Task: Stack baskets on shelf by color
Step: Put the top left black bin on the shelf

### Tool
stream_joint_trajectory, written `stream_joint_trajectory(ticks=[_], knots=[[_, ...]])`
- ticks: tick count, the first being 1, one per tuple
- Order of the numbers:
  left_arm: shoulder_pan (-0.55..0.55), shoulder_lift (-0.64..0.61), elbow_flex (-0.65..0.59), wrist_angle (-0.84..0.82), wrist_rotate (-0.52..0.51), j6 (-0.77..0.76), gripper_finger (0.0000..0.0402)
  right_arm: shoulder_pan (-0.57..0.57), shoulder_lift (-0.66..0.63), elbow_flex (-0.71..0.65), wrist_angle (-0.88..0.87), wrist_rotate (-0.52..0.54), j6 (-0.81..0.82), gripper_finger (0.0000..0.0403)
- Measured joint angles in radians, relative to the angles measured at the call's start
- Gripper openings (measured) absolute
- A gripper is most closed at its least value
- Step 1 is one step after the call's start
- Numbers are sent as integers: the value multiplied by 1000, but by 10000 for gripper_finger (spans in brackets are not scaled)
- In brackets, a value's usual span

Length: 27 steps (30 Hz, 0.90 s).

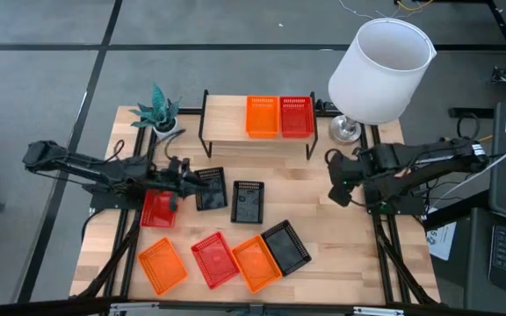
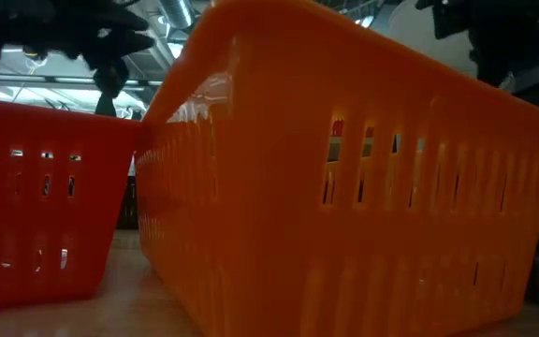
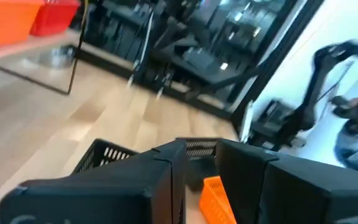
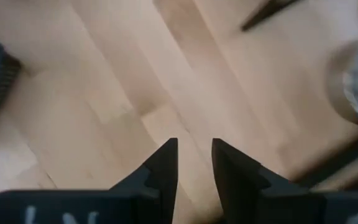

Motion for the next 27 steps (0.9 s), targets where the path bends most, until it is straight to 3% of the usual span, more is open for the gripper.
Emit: stream_joint_trajectory(ticks=[3, 8, 11, 20, 27], knots=[[0, 118, 146, -115, 0, 46, 82, 29, -43, -94, 138, -2, -3, 99], [0, 273, 402, -523, -1, 130, 82, 75, -89, -230, 301, -5, -26, 99], [-9, 368, 498, -672, -2, 156, 82, 96, -100, -287, 334, -10, -12, 99], [-90, 543, 557, -728, 25, 65, 86, 134, -103, -329, 370, -23, 53, 99], [-144, 624, 557, -819, -23, -17, 123, 134, -103, -329, 412, -23, 51, 99]])
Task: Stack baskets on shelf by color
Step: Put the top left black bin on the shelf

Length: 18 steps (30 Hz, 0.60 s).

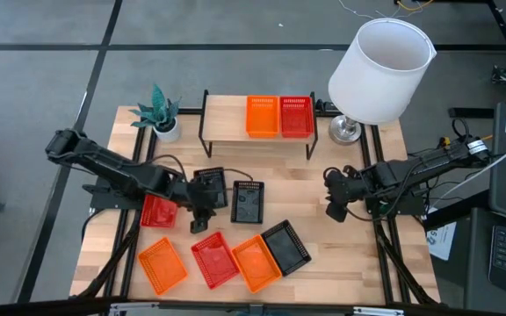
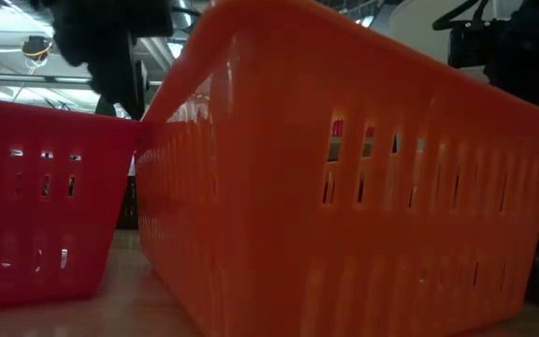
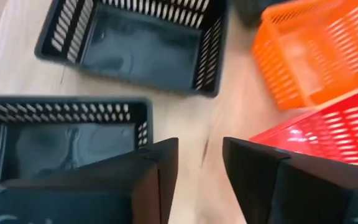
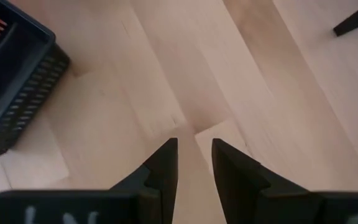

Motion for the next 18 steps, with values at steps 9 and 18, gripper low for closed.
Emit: stream_joint_trajectory(ticks=[9, 18], knots=[[-35, 104, 0, -33, -118, -12, 136, 0, 0, 0, 3, 0, -17, 99], [-33, 214, 0, -41, -122, -11, 136, 0, 0, 0, 4, 1, -26, 99]])
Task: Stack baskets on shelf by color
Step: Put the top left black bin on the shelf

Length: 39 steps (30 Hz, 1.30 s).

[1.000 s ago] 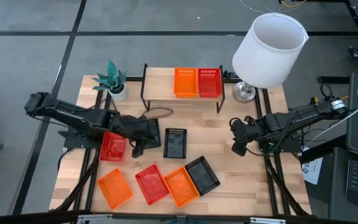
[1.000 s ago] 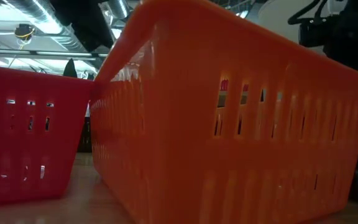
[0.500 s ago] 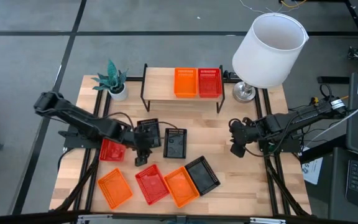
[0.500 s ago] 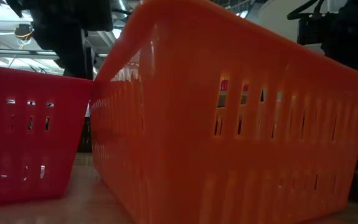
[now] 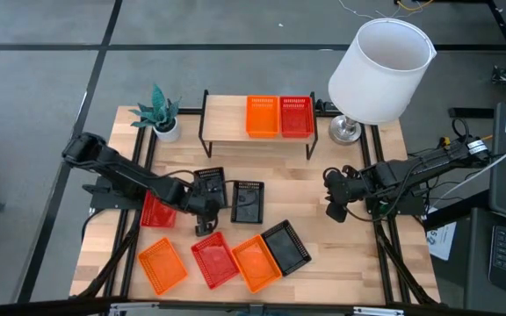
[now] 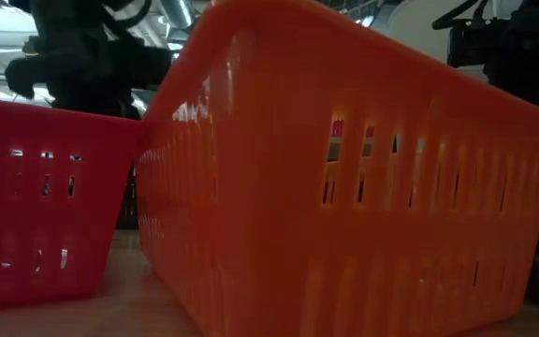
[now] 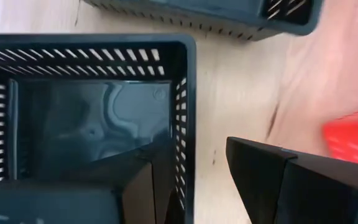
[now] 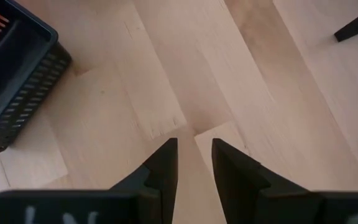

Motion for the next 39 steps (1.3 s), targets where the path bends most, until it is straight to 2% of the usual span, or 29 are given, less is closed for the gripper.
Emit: stream_joint_trajectory(ticks=[10, 12, 16, 17, 21, 23, 27, 31, 34, 37, 39], knots=[[0, 112, 0, 7, -1, -4, 130, 0, 0, 0, 0, 0, -1, 99], [0, 120, 0, 5, -1, 3, 109, 0, 0, 0, 0, 0, -1, 99], [0, 121, 12, -16, -2, 1, 22, 0, 0, 0, 0, 0, -2, 99], [0, 117, 24, -37, -5, 0, 12, 0, 0, 0, 1, 1, -2, 99], [-9, 104, 118, -158, 0, 1, 2, 0, 0, 0, 2, 1, -2, 99], [-15, 104, 189, -271, -17, 17, 2, 0, 0, 0, 3, 1, -2, 99], [-34, 103, 361, -454, -105, 73, 1, 0, 0, 0, 3, 1, -2, 99], [-34, 104, 518, -556, -161, 152, 0, 0, 0, 0, 3, 1, -2, 99], [-23, 103, 626, -675, -342, 256, 0, 0, 0, 0, 3, 1, -3, 99], [30, 103, 698, -703, -532, 405, 0, 0, 0, 0, 3, 1, -3, 99], [97, 97, 742, -703, -548, 520, 0, 0, 0, 0, 3, 1, -3, 99]])
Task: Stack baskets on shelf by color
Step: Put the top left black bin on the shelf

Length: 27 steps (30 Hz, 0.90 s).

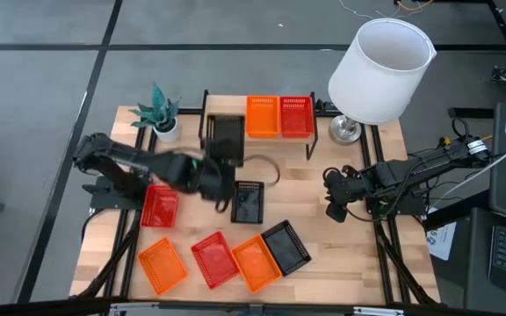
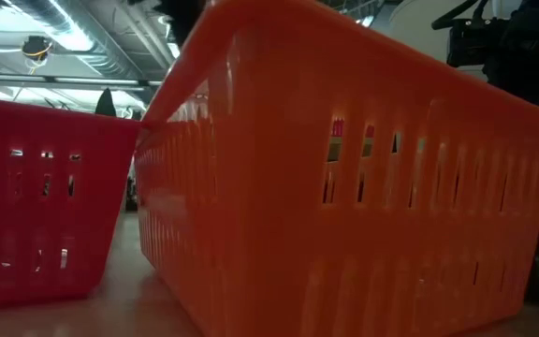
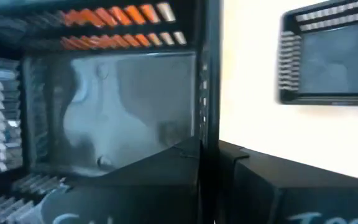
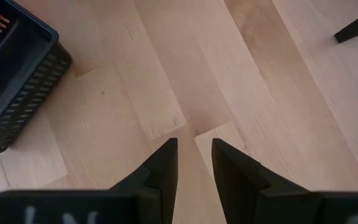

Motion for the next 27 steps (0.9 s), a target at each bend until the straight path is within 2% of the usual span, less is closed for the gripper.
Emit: stream_joint_trajectory(ticks=[2, 5, 9, 11, 13, 16, 19, 27], knots=[[96, -6, 38, 11, 66, 87, 0, 0, 0, 0, 0, 0, -4, 99], [292, -3, 62, 7, 223, 184, 0, 0, 0, 0, 1, 0, -23, 99], [547, -3, 64, 2, 492, 273, 0, 0, 0, 0, 1, 0, -31, 99], [632, -3, 64, 2, 624, 290, 0, 0, 0, 0, 1, 0, -50, 99], [676, -3, 64, 24, 696, 297, 0, 0, 0, 0, 1, 0, -74, 99], [690, -4, 56, 64, 735, 367, 0, 0, 0, 0, 1, 0, -78, 99], [677, -4, 19, 101, 731, 413, 0, 0, 0, 0, 1, 0, -74, 99], [678, -3, -98, 186, 698, 393, 0, 0, 0, 0, 9, -1, -74, 99]])
